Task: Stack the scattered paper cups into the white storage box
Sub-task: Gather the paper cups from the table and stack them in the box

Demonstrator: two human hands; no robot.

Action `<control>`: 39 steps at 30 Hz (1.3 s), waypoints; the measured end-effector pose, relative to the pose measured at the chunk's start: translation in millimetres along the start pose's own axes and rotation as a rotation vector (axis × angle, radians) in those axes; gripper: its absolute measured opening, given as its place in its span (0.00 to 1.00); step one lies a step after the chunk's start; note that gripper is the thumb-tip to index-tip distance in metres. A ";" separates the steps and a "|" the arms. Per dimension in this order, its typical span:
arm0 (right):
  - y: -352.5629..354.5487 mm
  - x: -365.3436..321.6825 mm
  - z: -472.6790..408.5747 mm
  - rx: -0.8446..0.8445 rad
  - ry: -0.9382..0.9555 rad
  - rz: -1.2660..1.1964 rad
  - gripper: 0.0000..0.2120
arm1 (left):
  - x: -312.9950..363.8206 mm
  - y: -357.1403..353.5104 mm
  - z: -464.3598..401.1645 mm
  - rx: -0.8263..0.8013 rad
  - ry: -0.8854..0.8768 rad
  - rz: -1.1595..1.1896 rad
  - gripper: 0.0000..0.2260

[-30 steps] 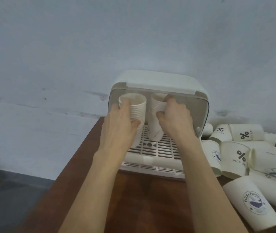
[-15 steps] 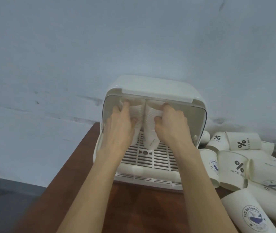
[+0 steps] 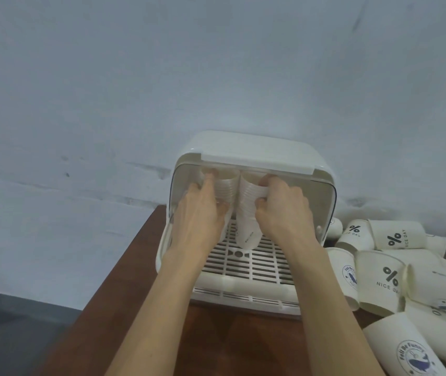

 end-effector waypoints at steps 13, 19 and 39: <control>17.6 16.8 39.4 -0.014 0.208 -0.080 0.23 | 36.9 22.0 56.4 -0.008 -0.013 -0.087 0.28; 27.1 18.1 73.6 0.019 0.218 -0.126 0.21 | 54.5 35.8 98.1 -0.037 -0.014 -0.043 0.25; 152.5 43.3 216.4 0.017 0.238 -0.131 0.19 | 170.0 115.4 217.8 -0.055 -0.017 -0.048 0.22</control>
Point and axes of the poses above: each hand's wrist, its own z-axis away from the middle knuckle, its own y-axis out of the back of the hand, x = y × z, the point moved 2 cm from there along -z, towards the middle knuckle, and after that the axes turned 6 degrees about -x, right-handed, at the moved point
